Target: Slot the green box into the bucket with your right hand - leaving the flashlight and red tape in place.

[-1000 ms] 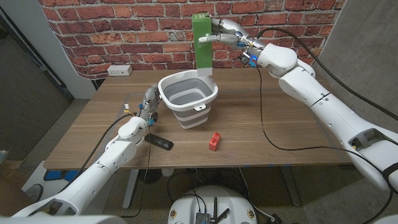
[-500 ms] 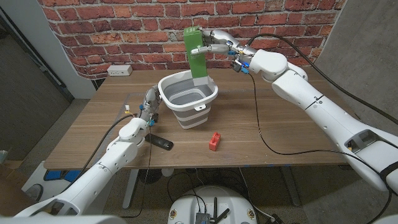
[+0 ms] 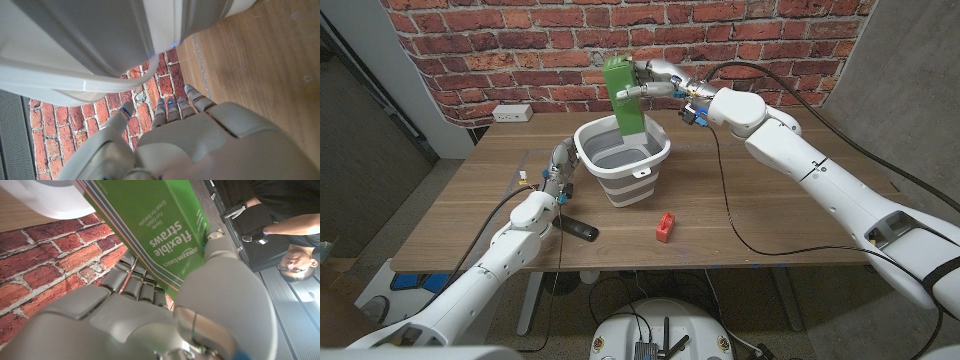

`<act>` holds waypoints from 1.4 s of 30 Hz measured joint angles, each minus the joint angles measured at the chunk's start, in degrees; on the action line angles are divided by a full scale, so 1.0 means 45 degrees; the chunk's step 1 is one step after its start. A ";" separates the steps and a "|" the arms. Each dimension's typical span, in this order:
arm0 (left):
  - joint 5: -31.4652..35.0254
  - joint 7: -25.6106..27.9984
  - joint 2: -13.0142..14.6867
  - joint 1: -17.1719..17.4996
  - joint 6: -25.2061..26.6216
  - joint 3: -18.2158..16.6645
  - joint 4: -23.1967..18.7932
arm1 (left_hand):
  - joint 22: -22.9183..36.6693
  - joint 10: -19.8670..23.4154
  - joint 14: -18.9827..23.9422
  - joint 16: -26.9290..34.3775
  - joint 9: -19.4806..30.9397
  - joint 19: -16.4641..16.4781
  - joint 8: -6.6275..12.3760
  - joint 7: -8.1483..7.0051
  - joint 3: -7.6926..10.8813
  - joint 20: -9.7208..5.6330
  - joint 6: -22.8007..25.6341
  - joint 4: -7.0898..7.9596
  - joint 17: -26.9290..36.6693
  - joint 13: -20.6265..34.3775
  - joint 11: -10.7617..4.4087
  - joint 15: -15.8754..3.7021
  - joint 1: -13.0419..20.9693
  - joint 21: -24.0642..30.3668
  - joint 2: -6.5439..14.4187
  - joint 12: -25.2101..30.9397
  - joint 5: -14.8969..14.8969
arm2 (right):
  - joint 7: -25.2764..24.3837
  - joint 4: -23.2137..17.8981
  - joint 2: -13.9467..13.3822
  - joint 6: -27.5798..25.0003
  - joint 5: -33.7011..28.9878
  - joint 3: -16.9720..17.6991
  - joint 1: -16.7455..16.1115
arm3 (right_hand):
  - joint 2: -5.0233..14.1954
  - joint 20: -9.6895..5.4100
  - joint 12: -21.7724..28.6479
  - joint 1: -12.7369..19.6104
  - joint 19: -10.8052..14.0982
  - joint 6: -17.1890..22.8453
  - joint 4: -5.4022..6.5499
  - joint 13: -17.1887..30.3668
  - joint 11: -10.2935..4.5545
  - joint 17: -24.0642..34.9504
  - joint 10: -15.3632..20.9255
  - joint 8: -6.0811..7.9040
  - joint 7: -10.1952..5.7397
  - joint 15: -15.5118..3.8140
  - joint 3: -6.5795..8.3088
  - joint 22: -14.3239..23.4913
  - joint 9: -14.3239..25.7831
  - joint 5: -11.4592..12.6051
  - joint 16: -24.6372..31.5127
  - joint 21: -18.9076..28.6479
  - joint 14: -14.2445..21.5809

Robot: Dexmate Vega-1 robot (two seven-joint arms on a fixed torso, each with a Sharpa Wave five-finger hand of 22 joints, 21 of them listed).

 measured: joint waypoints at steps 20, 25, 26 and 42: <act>-0.0018 -0.0039 -0.0218 0.0011 -0.0167 0.0054 0.0218 | 0.0000 0.0000 0.0000 0.0000 0.0000 0.0000 0.0000 0.0000 0.0071 0.0000 0.0000 -0.0068 0.0000 0.0000 0.0000 0.0000 0.0000 0.0000 0.0000 0.0000 0.0000 | -0.0519 0.0120 0.0463 -0.0442 -0.1115 -0.0751 -0.0038 | 0.0000 0.0000 -0.0001 0.0000 0.0000 0.0122 0.0027 0.0000 0.0068 0.0017 0.0068 -0.0001 -0.0061 -0.0001 0.0027 0.0000 0.0062 0.0038 0.0005 0.0000 0.0001; -0.0027 -0.0053 -0.0275 0.0011 -0.0196 0.0081 0.0281 | 0.0000 0.0000 0.0000 0.0000 0.0000 0.0000 0.0000 0.0000 0.0071 0.0000 0.0000 -0.0068 0.0000 0.0000 0.0000 0.0000 0.0000 0.0000 0.0000 0.0000 0.0000 | -0.0571 0.0138 0.0535 -0.0537 -0.1362 -0.0906 -0.0072 | 0.0000 0.0000 -0.0003 0.0000 0.0000 0.0121 0.0028 0.0000 0.0068 0.0019 0.0068 -0.0001 -0.0061 -0.0002 0.0028 0.0000 0.0062 0.0048 0.0003 0.0000 0.0001; -0.0027 -0.0053 -0.0284 0.0011 -0.0196 0.0083 0.0298 | 0.0000 0.0000 0.0000 0.0000 0.0000 0.0000 0.0000 0.0000 0.0071 0.0000 0.0000 -0.0068 0.0000 0.0000 0.0000 0.0000 0.0000 0.0000 0.0000 0.0000 0.0000 | -0.0574 0.0158 0.0556 -0.0554 -0.1415 -0.0951 -0.0078 | 0.0000 0.0000 -0.0004 0.0000 0.0000 0.0121 0.0028 0.0000 0.0068 0.0019 0.0068 -0.0001 -0.0061 -0.0003 0.0028 0.0000 0.0062 0.0048 0.0002 0.0000 0.0002; -0.0058 -0.0083 -0.0391 0.0053 -0.0377 0.0096 0.0380 | 0.0000 0.0000 0.0000 0.0000 0.0000 0.0000 0.0000 0.0000 0.0071 0.0000 0.0000 -0.0067 0.0000 0.0000 0.0000 0.0000 0.0000 0.0000 0.0000 0.0000 0.0000 | -0.0414 0.0565 0.0778 -0.0629 -0.1942 -0.1421 -0.0102 | 0.0000 -0.0070 -0.0027 0.0000 0.0071 0.0117 -0.0019 0.0001 0.0067 0.0033 0.0067 -0.0002 -0.0060 0.0001 0.0140 -0.0001 0.0060 0.0045 -0.0049 0.0000 0.0054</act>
